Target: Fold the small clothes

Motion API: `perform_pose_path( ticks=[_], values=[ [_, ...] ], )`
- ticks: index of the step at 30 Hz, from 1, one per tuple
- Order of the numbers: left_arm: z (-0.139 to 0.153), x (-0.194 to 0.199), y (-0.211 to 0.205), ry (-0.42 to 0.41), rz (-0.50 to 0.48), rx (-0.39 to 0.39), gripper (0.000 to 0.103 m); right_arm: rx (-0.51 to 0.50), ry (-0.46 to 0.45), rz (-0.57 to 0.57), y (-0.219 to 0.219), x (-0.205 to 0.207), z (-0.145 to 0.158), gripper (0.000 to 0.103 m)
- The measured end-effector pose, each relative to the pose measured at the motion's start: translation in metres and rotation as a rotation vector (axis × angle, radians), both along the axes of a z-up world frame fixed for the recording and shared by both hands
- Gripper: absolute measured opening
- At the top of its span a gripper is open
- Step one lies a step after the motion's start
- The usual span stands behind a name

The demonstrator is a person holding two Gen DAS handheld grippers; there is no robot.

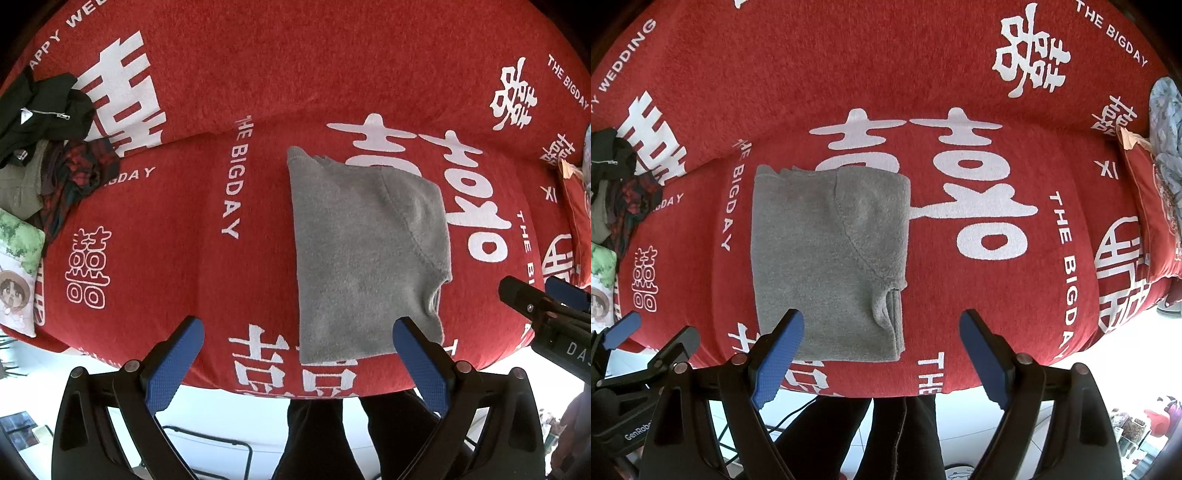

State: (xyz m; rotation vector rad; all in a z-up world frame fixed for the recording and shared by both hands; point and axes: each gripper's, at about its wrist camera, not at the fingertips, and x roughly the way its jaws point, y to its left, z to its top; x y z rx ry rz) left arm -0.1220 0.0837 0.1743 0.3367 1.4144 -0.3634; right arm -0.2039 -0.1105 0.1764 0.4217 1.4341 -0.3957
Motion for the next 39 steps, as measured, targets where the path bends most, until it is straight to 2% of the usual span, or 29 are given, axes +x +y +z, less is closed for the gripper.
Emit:
perform_pose_path(
  ticks=[24, 33, 39],
  values=[
    [-0.0024, 0.0006, 0.0043, -0.001, 0.006, 0.014, 0.102, 0.000, 0.000, 0.000, 0.0008, -0.0011, 0.0002, 0.088],
    [-0.0033, 0.0042, 0.0034, -0.018, -0.008, 0.020, 0.102, -0.007, 0.006, 0.013, 0.0002, 0.0056, 0.0014, 0.088],
    [-0.0013, 0.0048, -0.0008, -0.062, -0.036, 0.023, 0.102, -0.012, 0.010, 0.010, -0.0002, 0.0050, 0.0001, 0.088]
  ],
)
